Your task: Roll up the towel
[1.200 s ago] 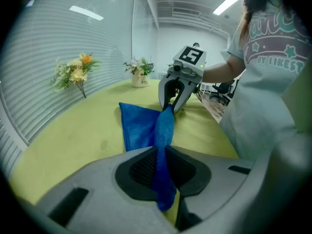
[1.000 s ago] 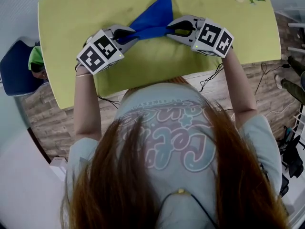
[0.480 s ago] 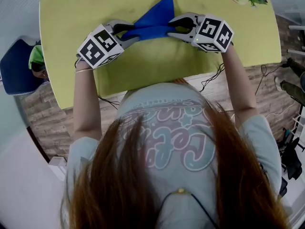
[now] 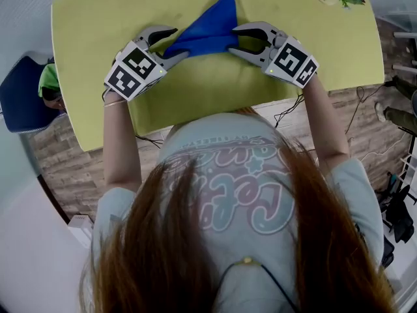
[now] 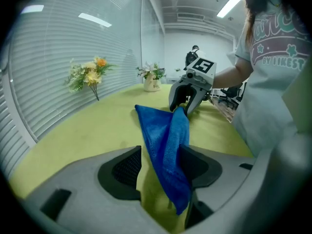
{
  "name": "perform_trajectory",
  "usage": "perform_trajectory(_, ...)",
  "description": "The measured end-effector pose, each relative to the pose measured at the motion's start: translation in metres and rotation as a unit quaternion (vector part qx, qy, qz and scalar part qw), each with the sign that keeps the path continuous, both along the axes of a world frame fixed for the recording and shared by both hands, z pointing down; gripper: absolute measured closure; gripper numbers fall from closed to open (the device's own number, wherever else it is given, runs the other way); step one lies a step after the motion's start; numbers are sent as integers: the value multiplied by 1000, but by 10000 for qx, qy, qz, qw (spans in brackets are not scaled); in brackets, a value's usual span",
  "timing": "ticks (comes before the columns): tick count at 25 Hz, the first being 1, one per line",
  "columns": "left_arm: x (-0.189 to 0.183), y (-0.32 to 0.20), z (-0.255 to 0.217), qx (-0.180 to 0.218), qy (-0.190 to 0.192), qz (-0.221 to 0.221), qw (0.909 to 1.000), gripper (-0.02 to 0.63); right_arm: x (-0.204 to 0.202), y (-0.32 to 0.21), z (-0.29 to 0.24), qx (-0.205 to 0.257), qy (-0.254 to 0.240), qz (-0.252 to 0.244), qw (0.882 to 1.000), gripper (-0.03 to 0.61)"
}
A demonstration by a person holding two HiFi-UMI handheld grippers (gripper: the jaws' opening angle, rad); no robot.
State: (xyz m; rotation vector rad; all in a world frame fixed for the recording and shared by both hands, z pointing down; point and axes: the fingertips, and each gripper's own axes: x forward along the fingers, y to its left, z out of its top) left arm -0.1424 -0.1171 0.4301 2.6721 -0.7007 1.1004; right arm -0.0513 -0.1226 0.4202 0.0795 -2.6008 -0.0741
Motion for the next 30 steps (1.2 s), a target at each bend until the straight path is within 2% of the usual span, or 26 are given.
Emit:
perform_trajectory(6, 0, 0, 1, -59, 12, -71, 10000, 382, 1, 4, -19, 563, -179, 13, 9983, 425)
perform_trajectory(10, 1, 1, 0, -26, -16, -42, 10000, 382, -8, 20, -29, 627, -324, -204, 9973, 443)
perform_trajectory(15, 1, 0, -1, -28, 2, -62, 10000, 382, -14, 22, -9, 885, 135, -392, 9952, 453)
perform_trajectory(19, -4, -3, -6, 93, 40, -188, 9998, 382, -13, 17, -4, 635, 156, -320, 9973, 459)
perform_trajectory(26, -34, 0, -22, 93, 557, -741, 9957, 382, -13, 16, -1, 442, 159, -253, 9986, 459)
perform_trajectory(30, -41, -2, -36, 430, 508, -894, 9938, 383, -15, 14, 1, 285, 166, -209, 9992, 459)
